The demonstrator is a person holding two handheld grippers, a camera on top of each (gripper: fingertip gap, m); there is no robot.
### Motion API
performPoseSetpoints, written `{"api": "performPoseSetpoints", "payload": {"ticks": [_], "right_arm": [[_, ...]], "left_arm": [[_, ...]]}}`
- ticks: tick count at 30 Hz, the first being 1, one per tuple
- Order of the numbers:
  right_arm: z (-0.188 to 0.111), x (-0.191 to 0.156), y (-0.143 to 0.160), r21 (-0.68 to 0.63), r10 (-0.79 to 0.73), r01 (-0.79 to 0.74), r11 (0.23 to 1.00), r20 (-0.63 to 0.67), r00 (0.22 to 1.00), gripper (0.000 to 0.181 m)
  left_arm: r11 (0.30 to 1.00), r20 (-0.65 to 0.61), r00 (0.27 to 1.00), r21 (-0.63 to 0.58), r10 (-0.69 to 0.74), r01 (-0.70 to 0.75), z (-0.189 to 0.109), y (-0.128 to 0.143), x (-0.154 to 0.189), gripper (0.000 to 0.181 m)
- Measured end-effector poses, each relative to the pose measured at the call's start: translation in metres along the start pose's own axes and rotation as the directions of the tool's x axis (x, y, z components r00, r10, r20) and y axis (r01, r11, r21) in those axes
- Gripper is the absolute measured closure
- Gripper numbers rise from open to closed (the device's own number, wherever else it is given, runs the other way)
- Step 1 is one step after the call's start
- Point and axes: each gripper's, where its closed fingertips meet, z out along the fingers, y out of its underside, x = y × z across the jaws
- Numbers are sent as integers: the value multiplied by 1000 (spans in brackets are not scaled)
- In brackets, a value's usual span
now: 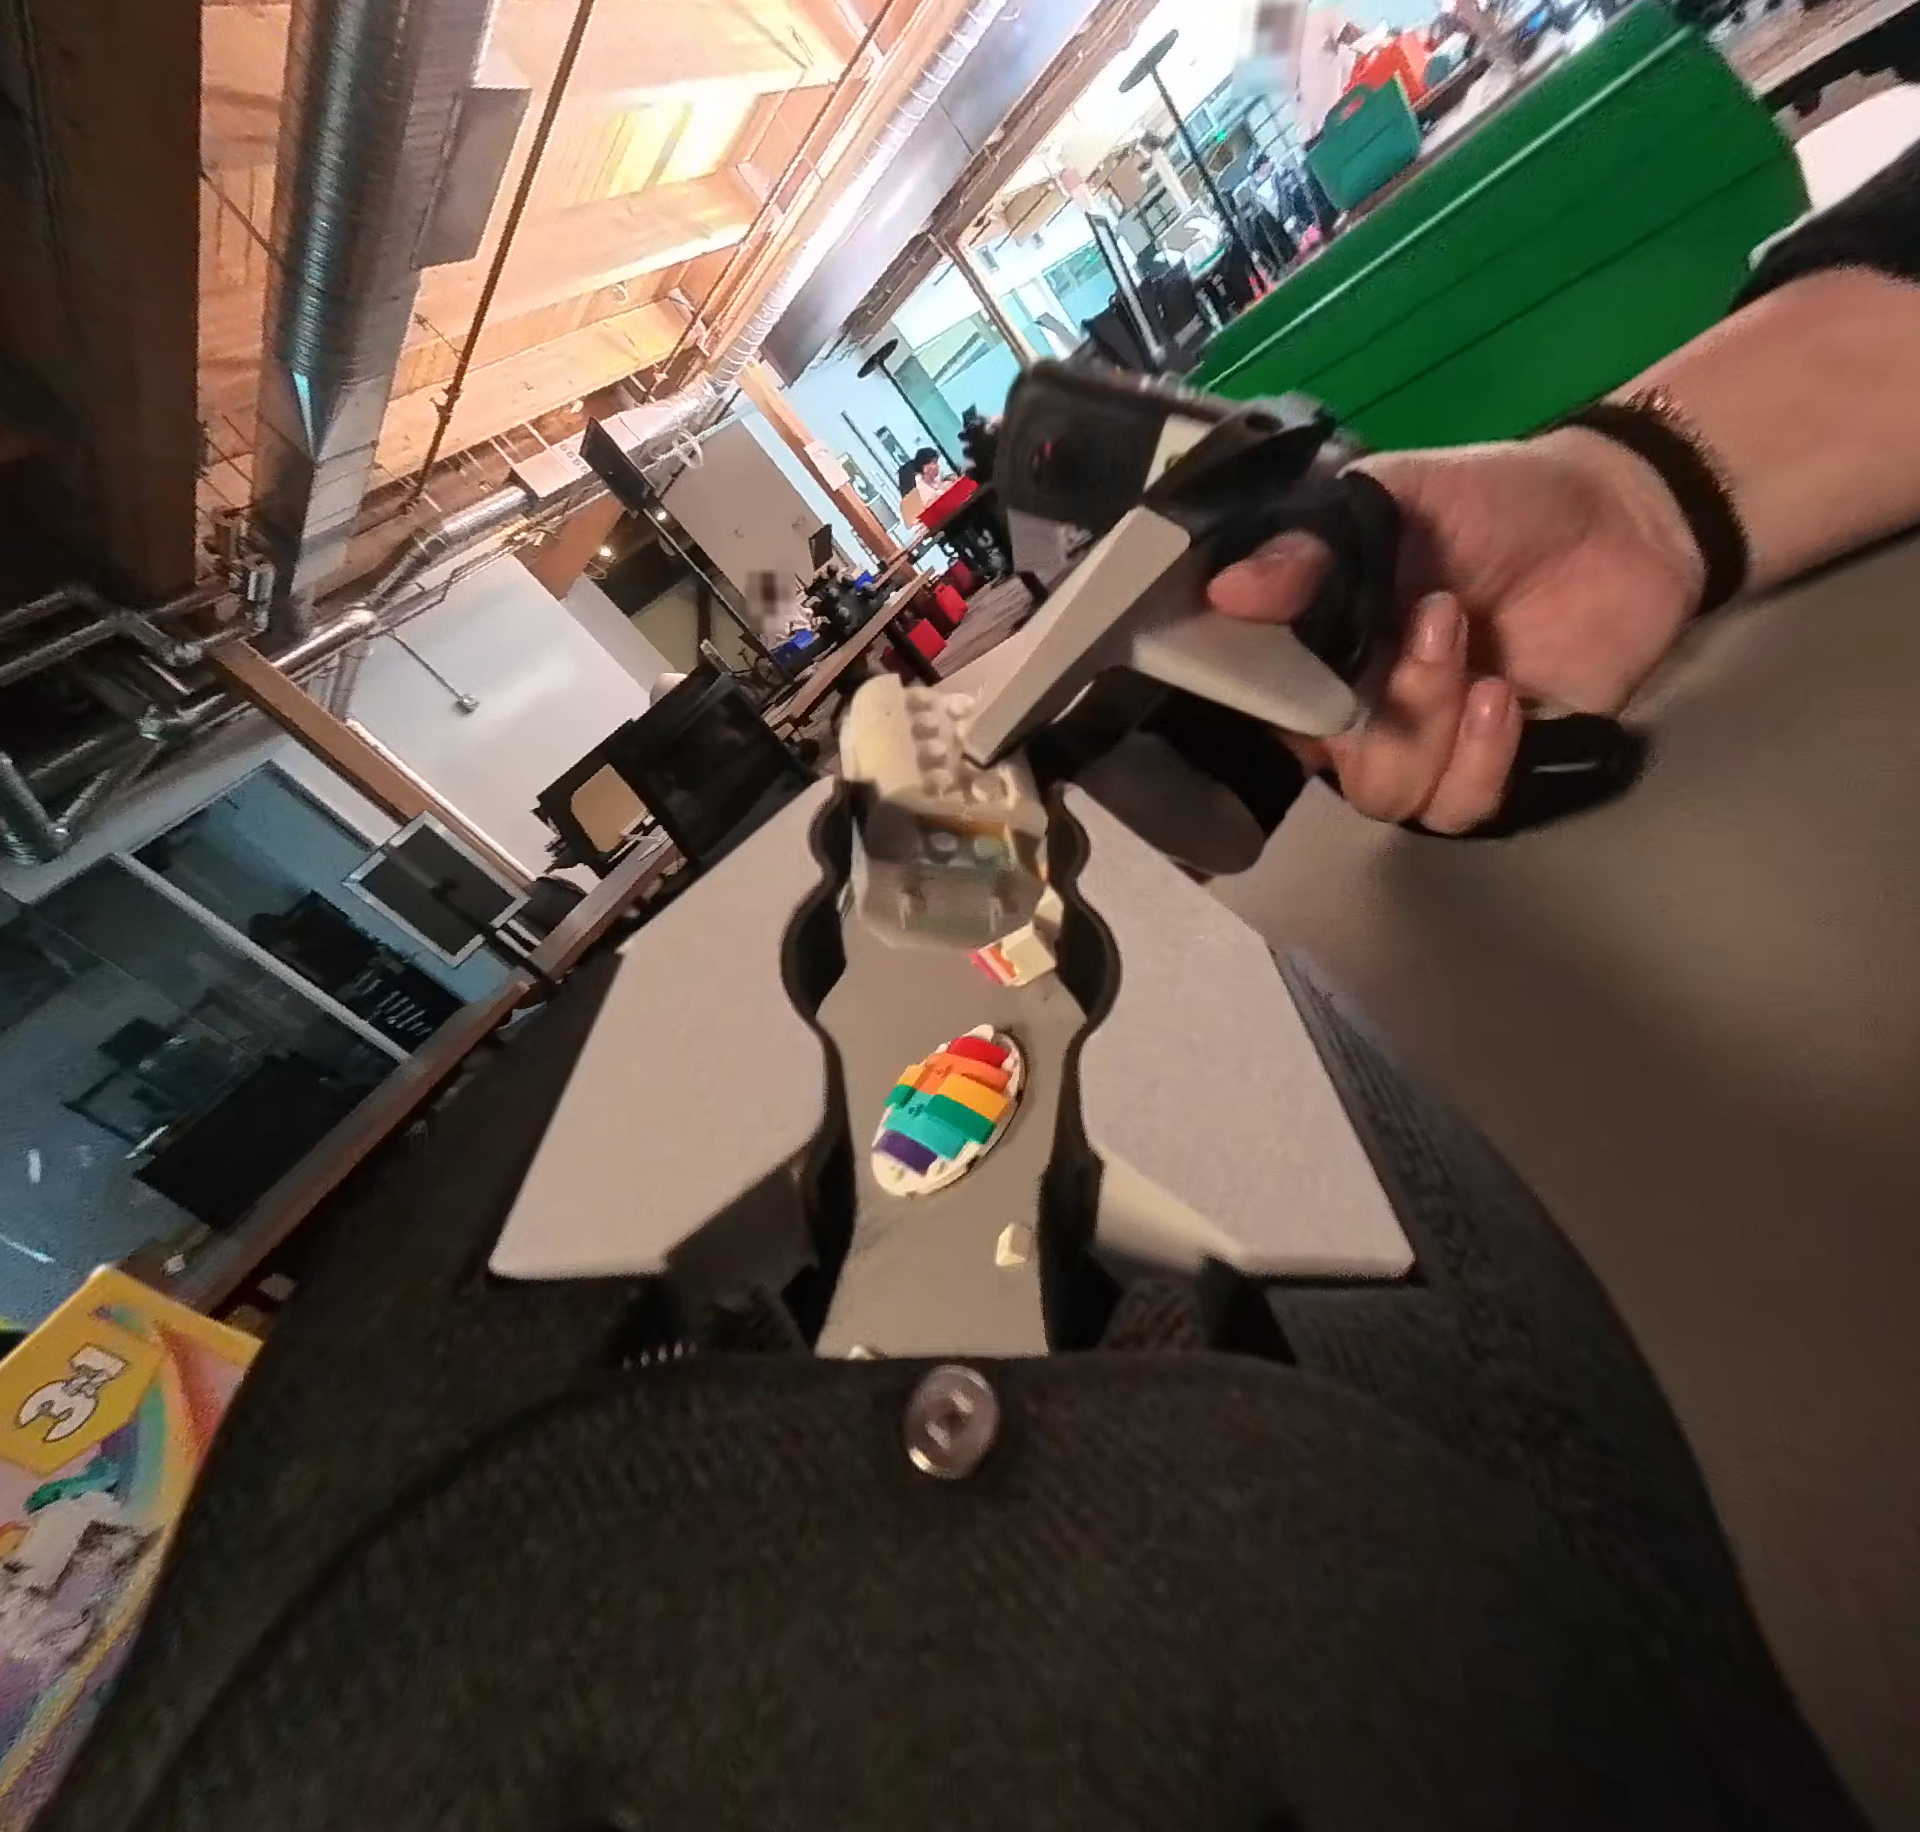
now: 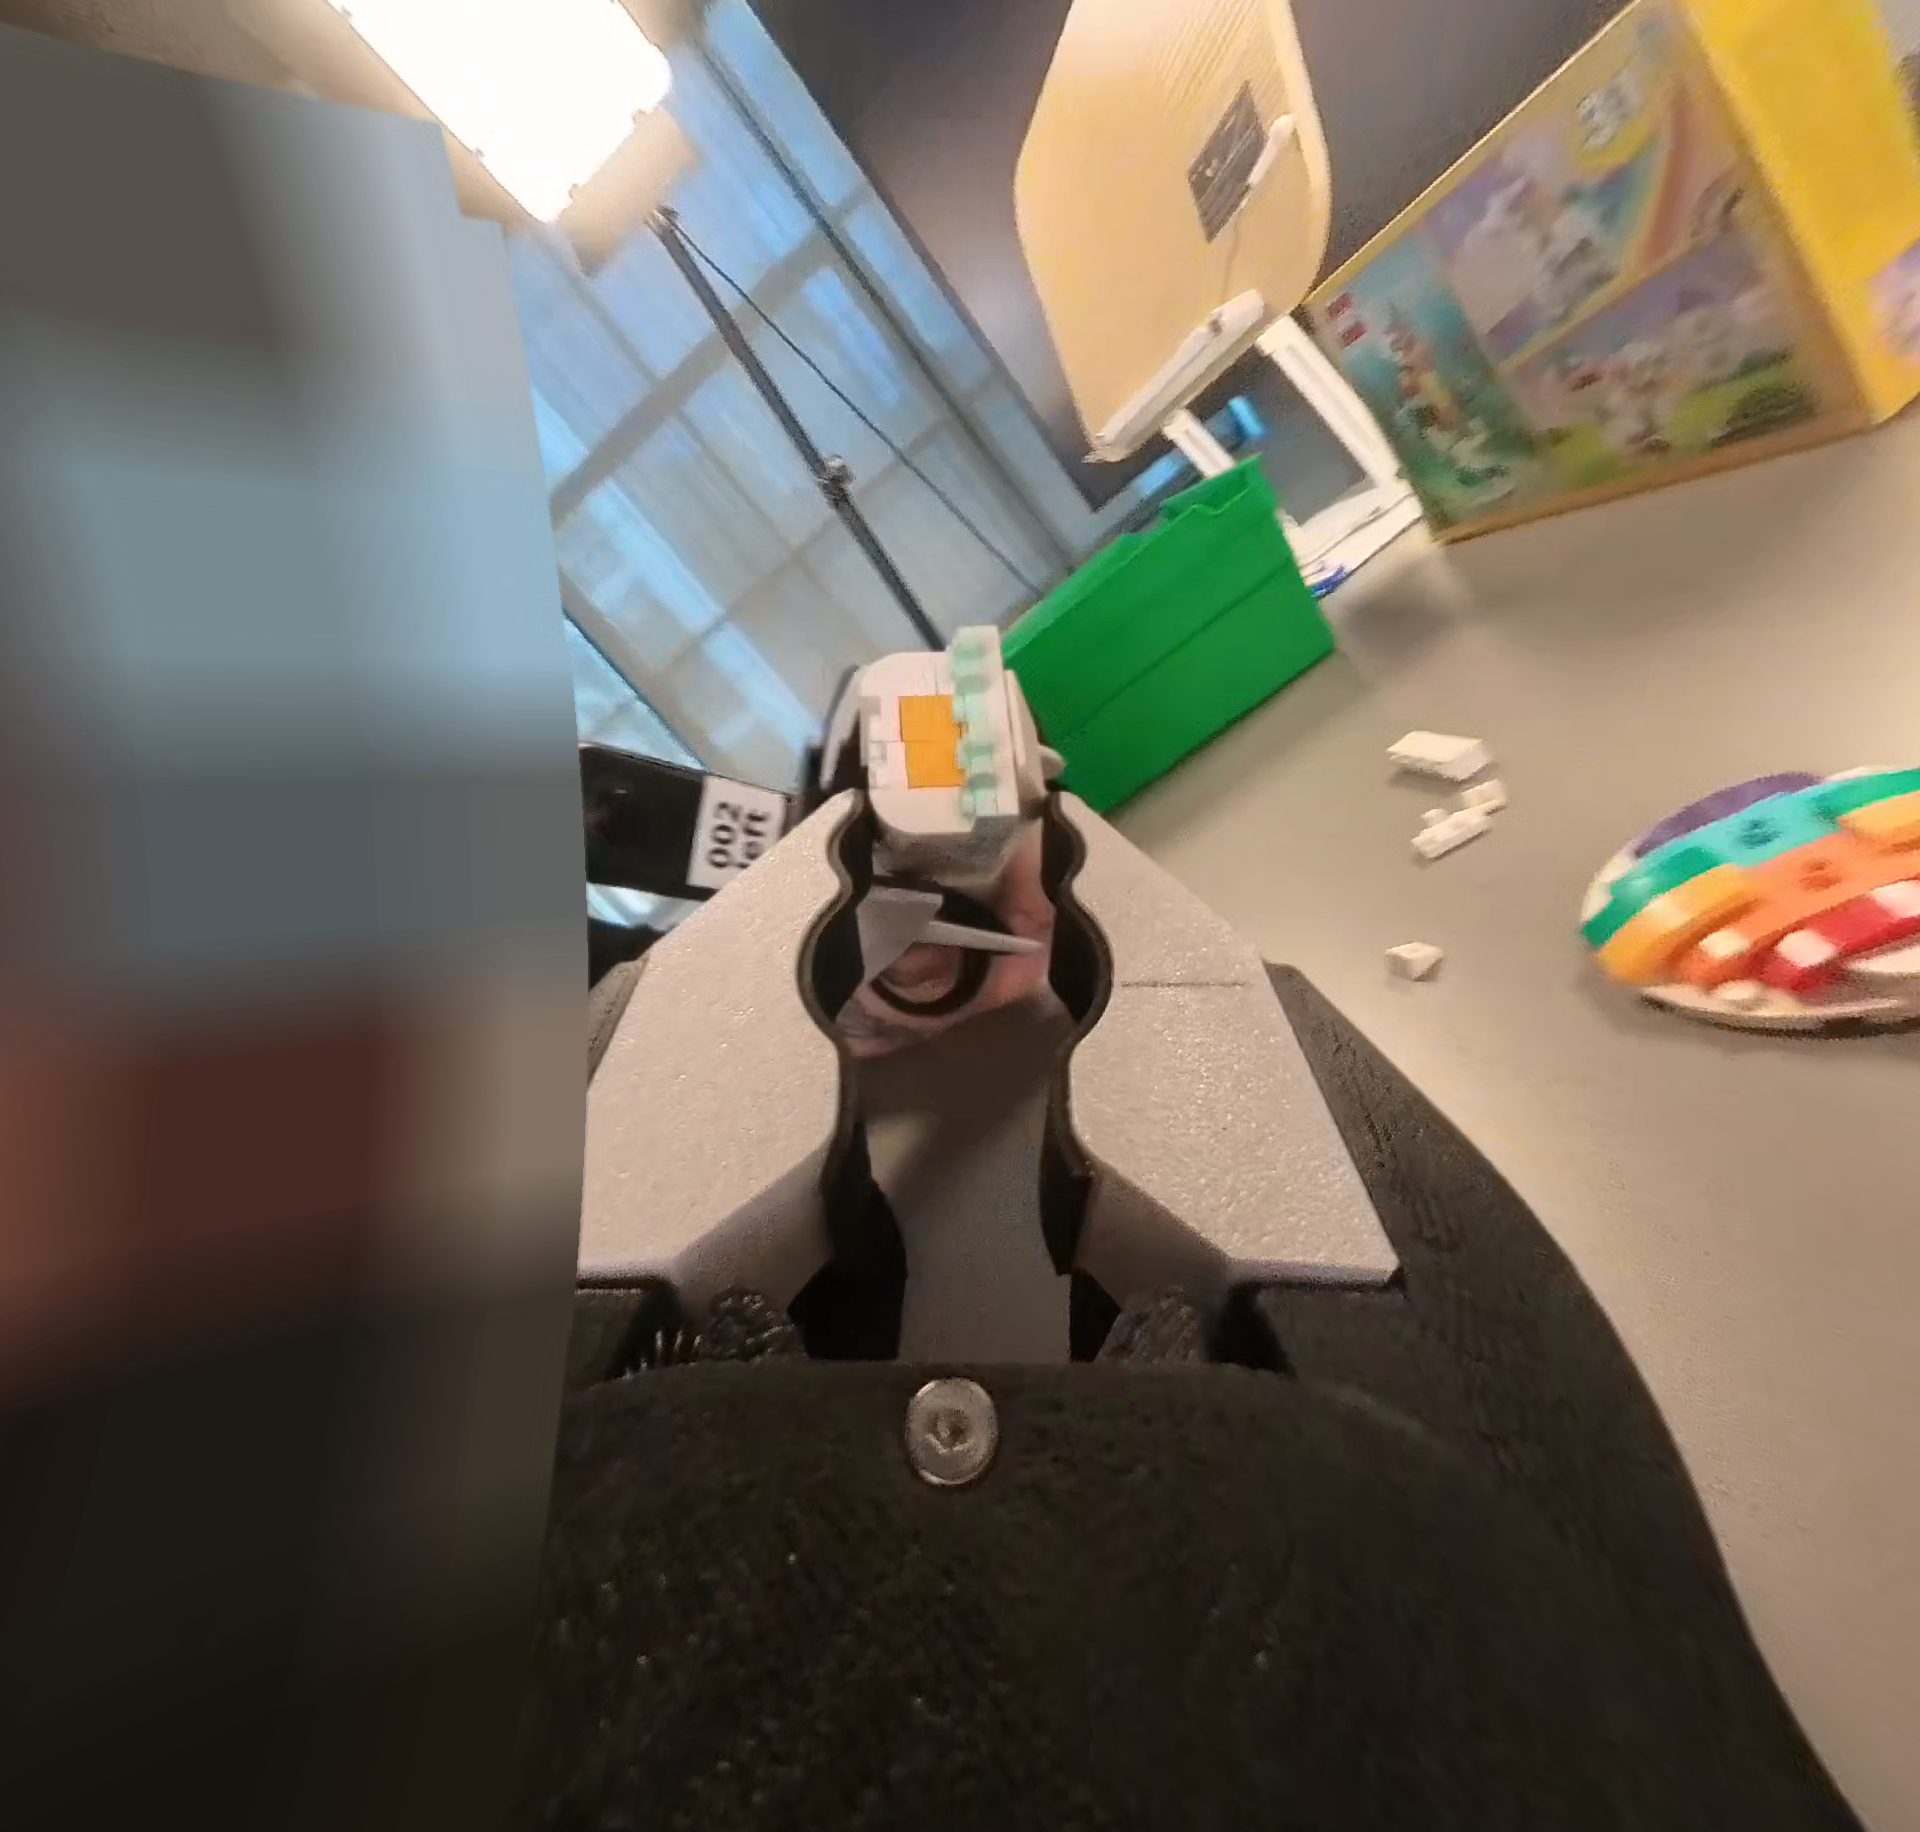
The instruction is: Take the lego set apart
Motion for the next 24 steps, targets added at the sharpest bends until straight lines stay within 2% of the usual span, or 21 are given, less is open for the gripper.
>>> {"api": "performPoseSetpoints", "payload": {"ticks": [1, 4, 6, 8, 10, 13, 18, 21, 24], "right_arm": [[-1, 3, -1, -2, -52, 52, 999, -37, 998, 150], [-9, 15, -9, -17, -240, 240, 971, -170, 956, 151], [-16, 21, -18, -42, -380, 383, 923, -269, 885, 151], [-24, 26, -26, -88, -522, 529, 844, -361, 773, 150], [-28, 30, -28, -190, -663, 652, 734, -413, 625, 150], [-25, 31, -23, -331, -810, 758, 562, -408, 422, 150], [-15, 28, -10, -445, -918, 821, 357, -330, 221, 151], [-11, 29, 0, -483, -947, 826, 291, -269, 176, 150], [-9, 28, 4, -477, -949, 827, 298, -246, 199, 151]], "left_arm": [[1000, 5, 1000, -13, 10, -10, 1, 3, 0, 144], [996, -30, 998, -75, -48, 46, 3, 16, 5, 140], [985, -76, 988, -114, -138, 129, 5, 24, 10, 135], [972, -92, 972, -117, -214, 203, 5, 24, 9, 133], [960, -99, 957, -95, -273, 264, 4, 20, 7, 134], [953, -81, 953, -101, -292, 284, 4, 22, 3, 138], [955, -55, 957, -101, -285, 279, 3, 22, -1, 148], [957, -61, 958, -86, -282, 276, 0, 21, -4, 150], [969, -103, 968, -120, -228, 216, -2, 26, 1, 153]]}}
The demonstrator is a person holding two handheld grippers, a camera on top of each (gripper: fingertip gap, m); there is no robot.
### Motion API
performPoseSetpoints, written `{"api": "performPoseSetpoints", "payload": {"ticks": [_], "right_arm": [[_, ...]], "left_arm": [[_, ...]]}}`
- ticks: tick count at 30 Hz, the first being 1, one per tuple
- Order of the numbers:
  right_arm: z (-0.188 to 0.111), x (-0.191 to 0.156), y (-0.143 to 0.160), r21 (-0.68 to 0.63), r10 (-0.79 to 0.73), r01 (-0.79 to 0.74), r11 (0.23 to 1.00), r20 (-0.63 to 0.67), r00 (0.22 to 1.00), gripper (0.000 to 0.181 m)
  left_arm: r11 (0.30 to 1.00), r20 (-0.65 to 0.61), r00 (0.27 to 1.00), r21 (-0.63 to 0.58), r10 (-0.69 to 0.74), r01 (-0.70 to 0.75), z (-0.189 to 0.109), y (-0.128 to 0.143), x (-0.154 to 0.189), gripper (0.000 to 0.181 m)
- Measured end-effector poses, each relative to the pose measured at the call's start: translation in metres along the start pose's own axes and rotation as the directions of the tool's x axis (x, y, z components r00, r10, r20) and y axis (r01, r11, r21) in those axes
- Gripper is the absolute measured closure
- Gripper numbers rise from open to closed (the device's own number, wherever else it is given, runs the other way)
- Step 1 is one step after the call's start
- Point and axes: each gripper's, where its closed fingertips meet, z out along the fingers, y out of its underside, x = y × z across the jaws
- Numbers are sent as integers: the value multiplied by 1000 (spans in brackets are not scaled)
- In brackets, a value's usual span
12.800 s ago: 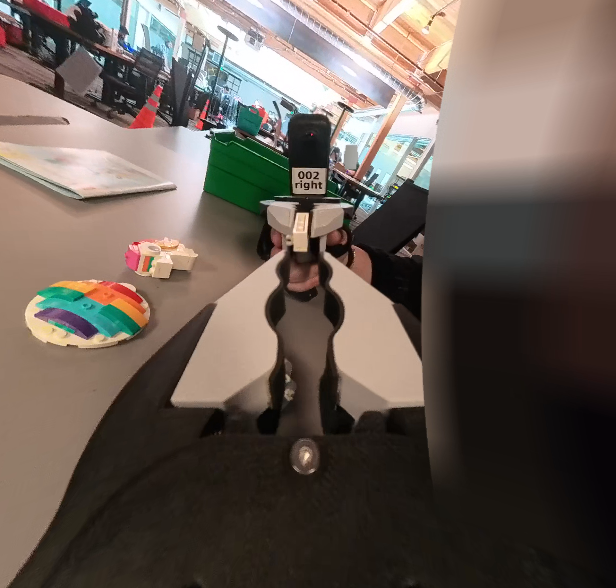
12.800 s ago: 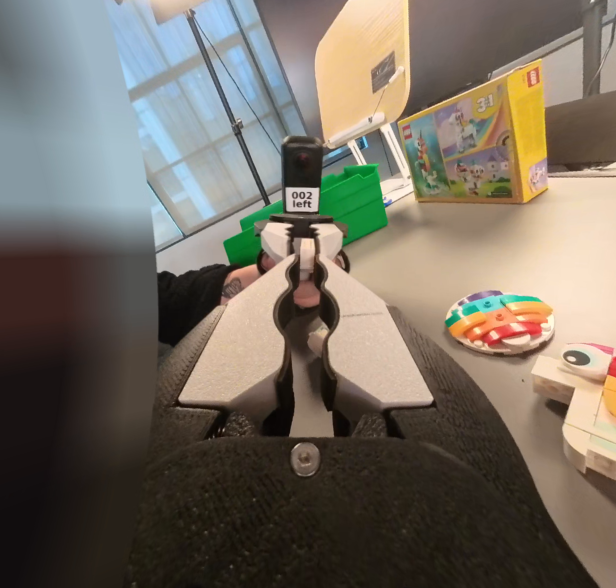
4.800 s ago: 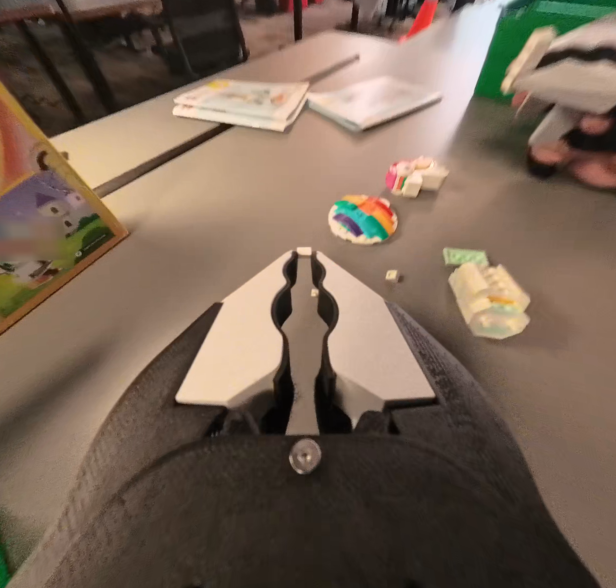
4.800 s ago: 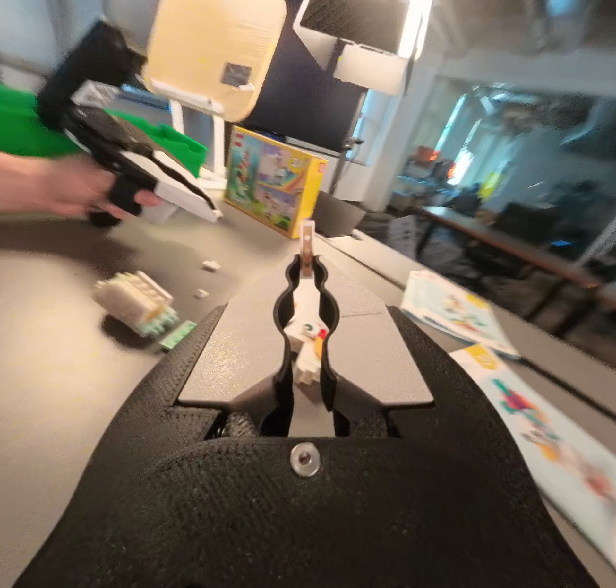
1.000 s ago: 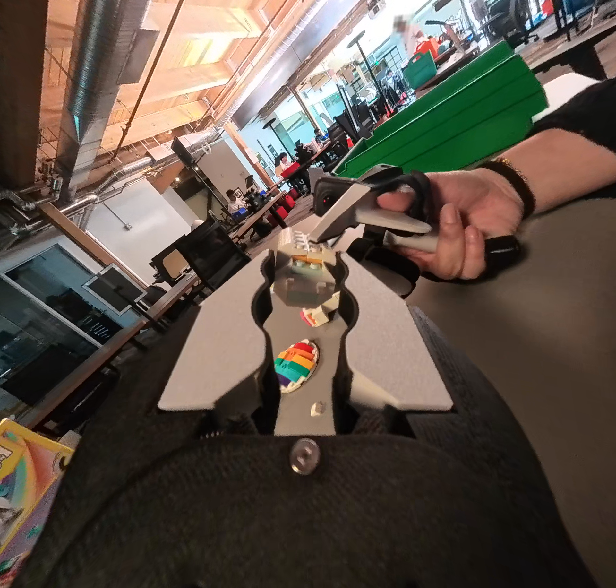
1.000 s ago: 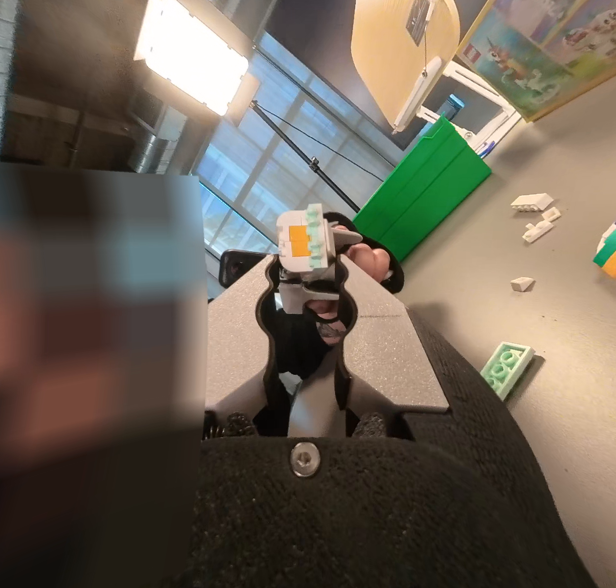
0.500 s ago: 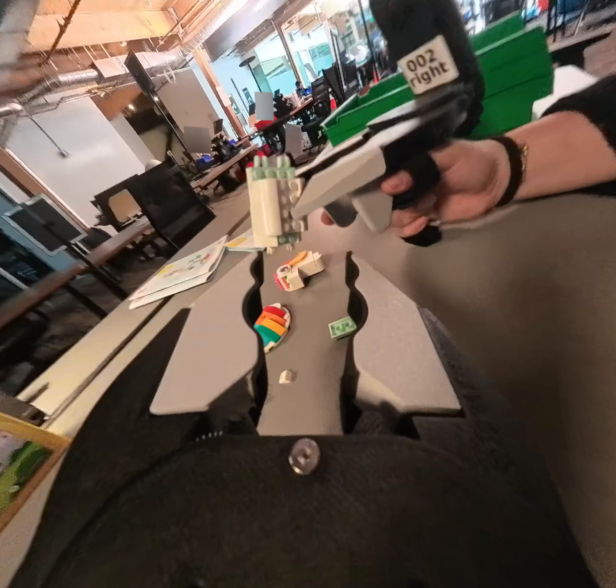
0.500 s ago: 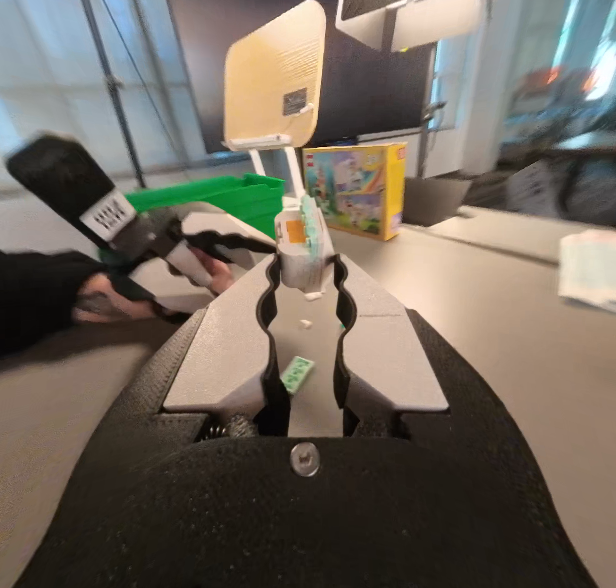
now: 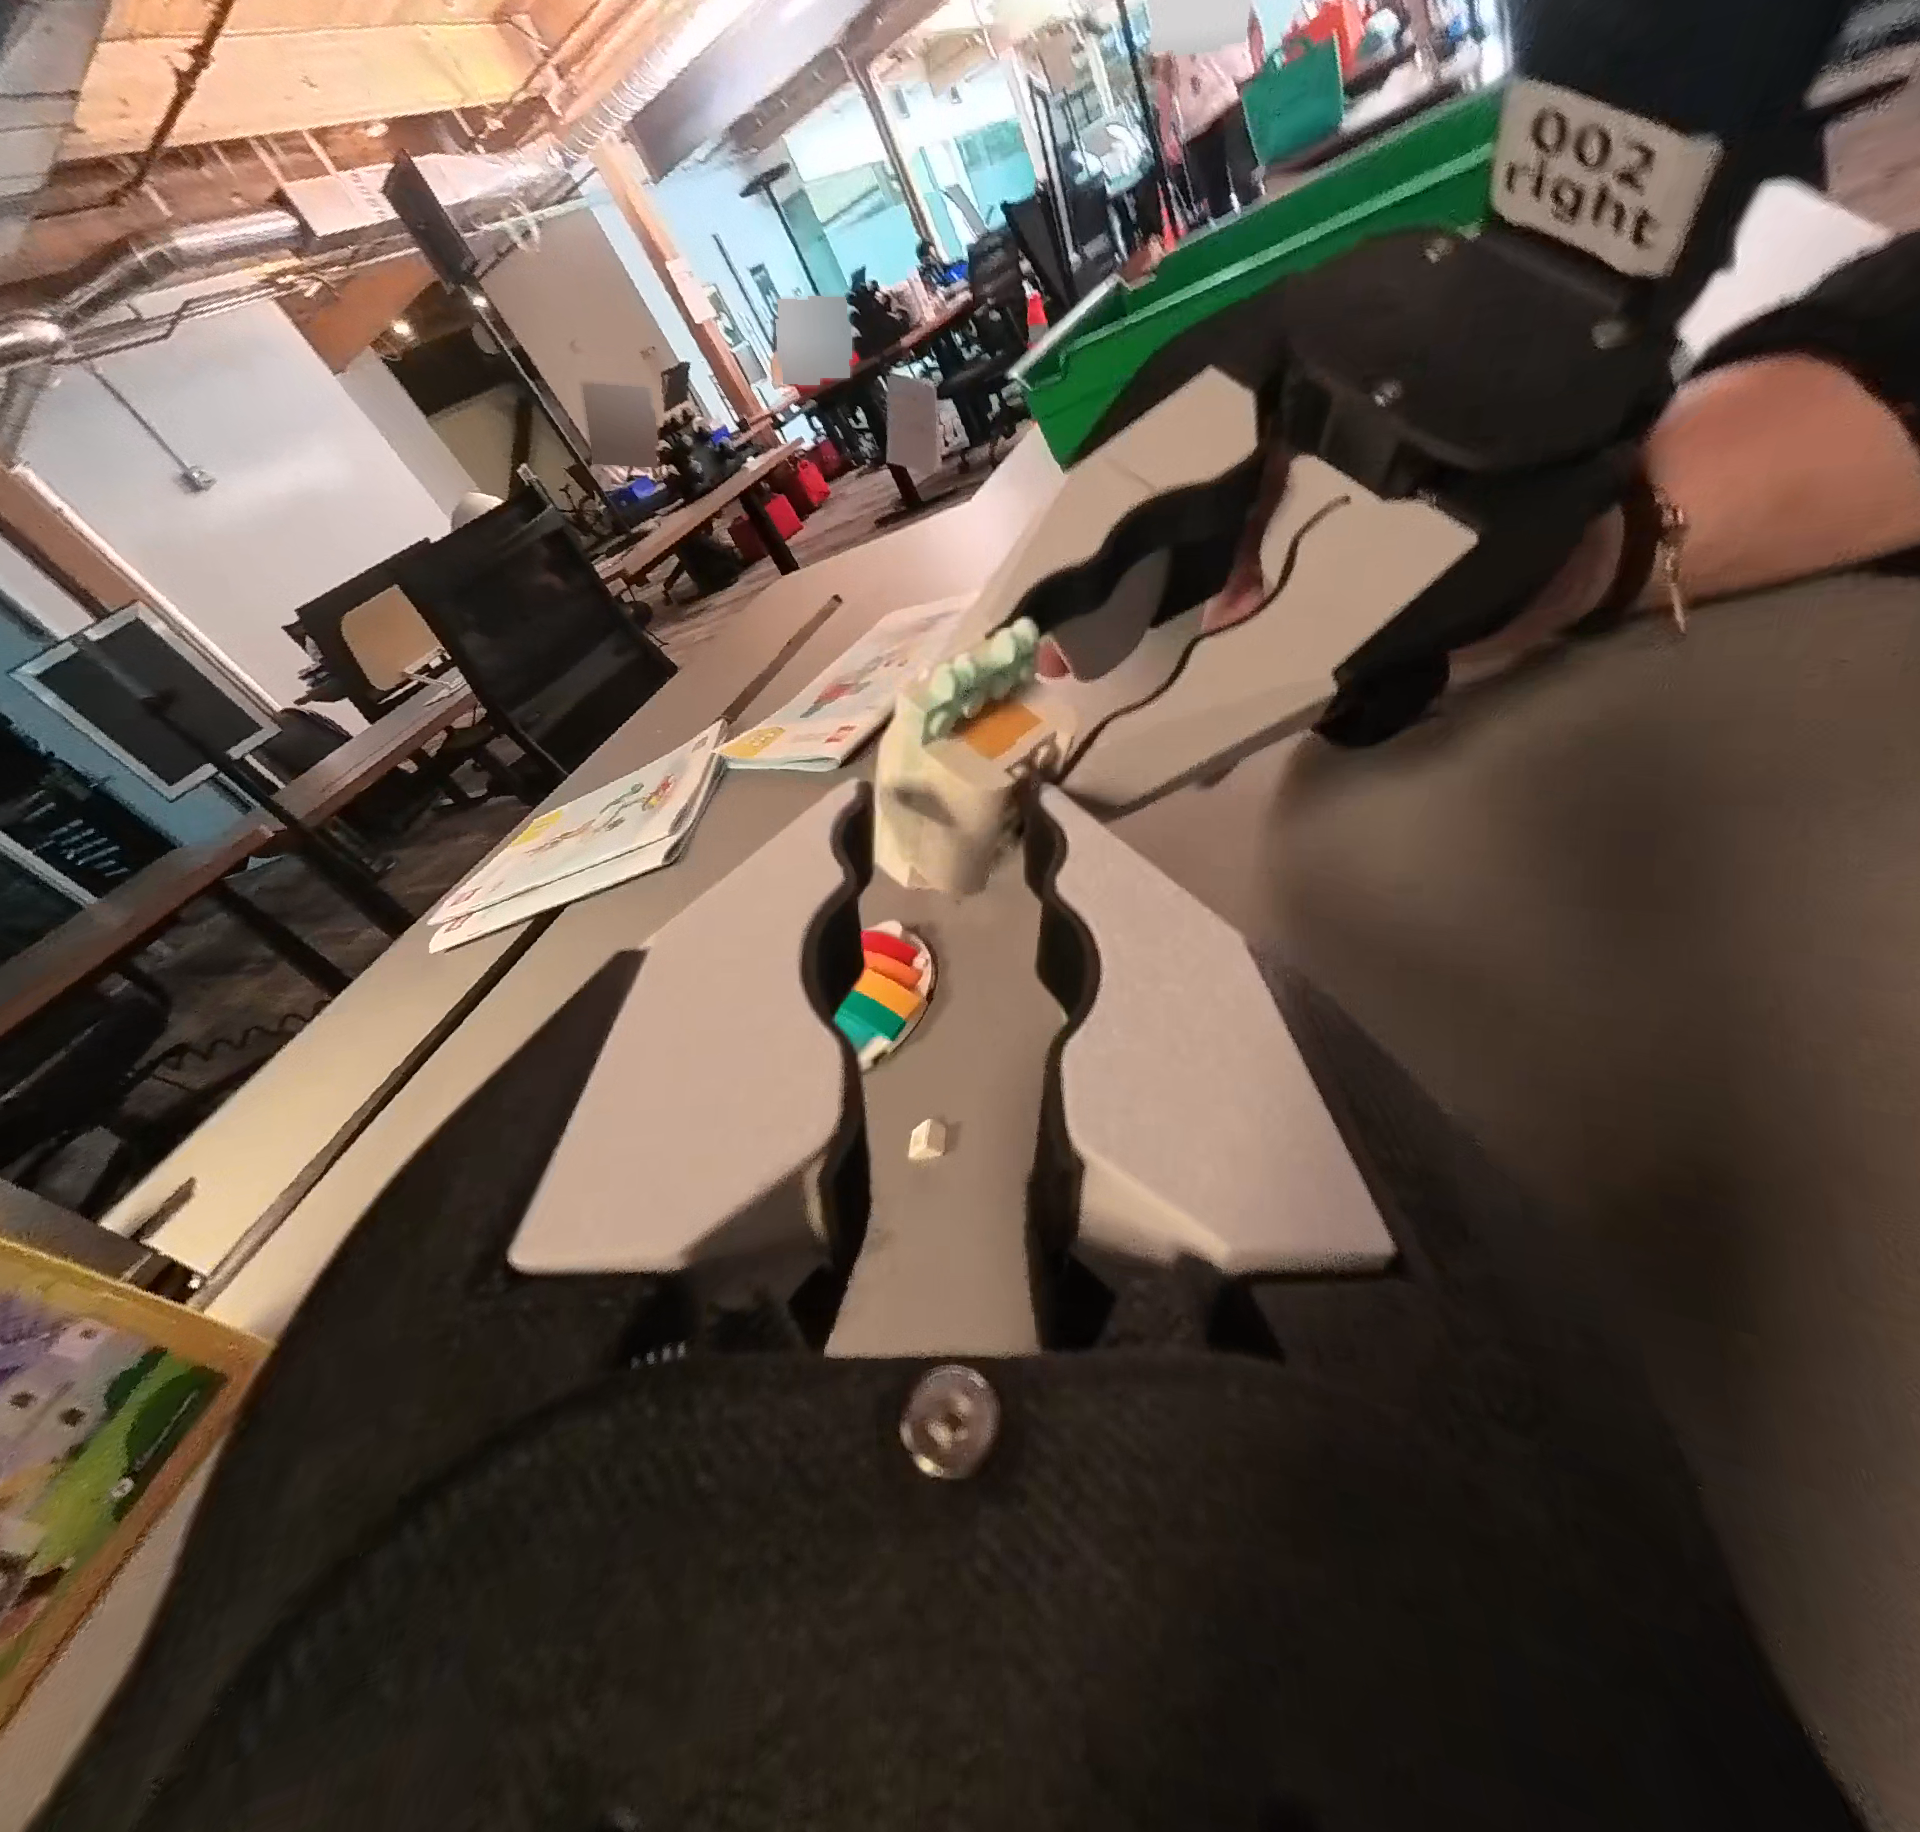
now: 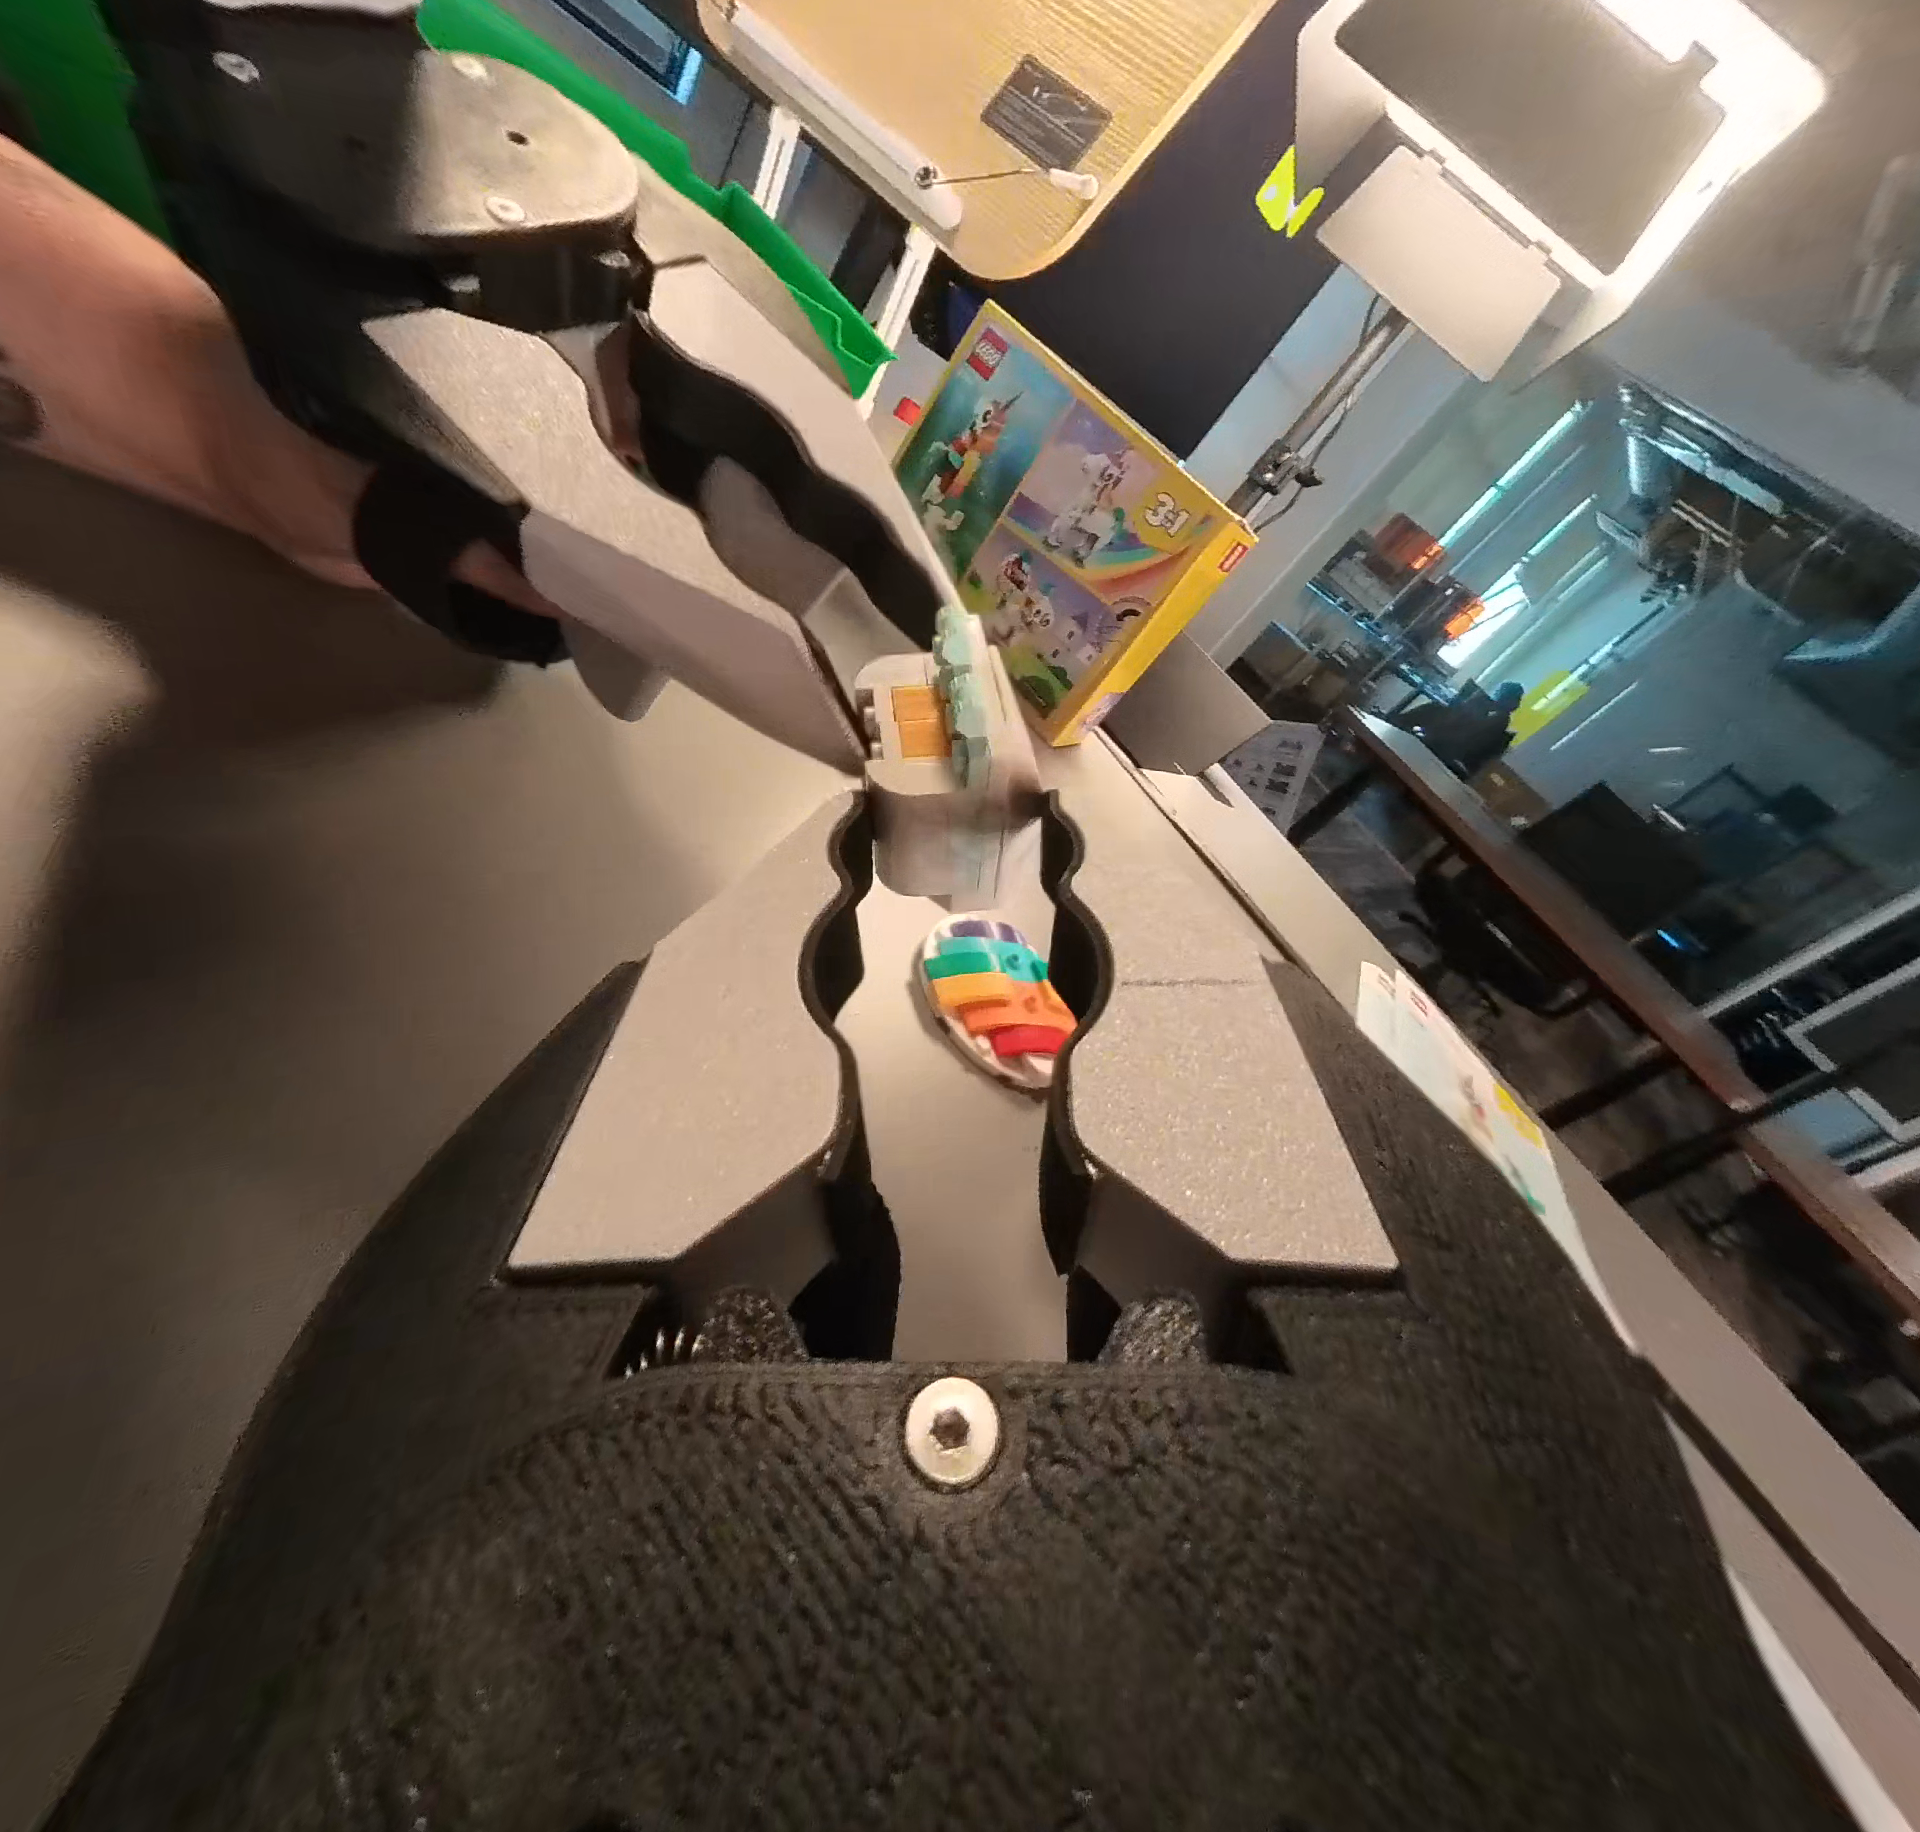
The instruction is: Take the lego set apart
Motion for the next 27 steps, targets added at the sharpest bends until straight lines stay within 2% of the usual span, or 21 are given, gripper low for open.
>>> {"api": "performPoseSetpoints", "payload": {"ticks": [4, 9, 14, 16, 19, 24, 27], "right_arm": [[-2, -7, 1, 10, 26, -27, 1000, 67, 997, 151], [-5, -11, 3, -13, 64, -62, 998, 138, 988, 151], [-10, -10, 8, -52, 8, 0, 999, 158, 987, 151], [-14, -6, 15, -83, -26, 40, 996, 159, 987, 151], [-12, -8, 12, -73, 69, -57, 996, 181, 981, 151], [-7, -17, 32, -165, 21, 11, 986, 191, 981, 150], [-7, -13, 34, -170, 40, -9, 985, 178, 983, 150]], "left_arm": [[997, -49, 996, -15, 71, -71, -2, 3, 7, 157], [998, -153, 988, -57, 12, -21, -5, 7, 12, 163], [994, -210, 978, -104, 8, -30, -6, 13, 17, 170], [993, -185, 983, -116, 10, -33, -11, 16, 7, 181], [993, -214, 970, -44, -114, 107, -12, -1, 6, 181], [982, -140, 989, -190, -43, 16, -4, 31, 4, 181], [979, -154, 984, -197, -84, 53, -2, 34, 7, 181]]}}
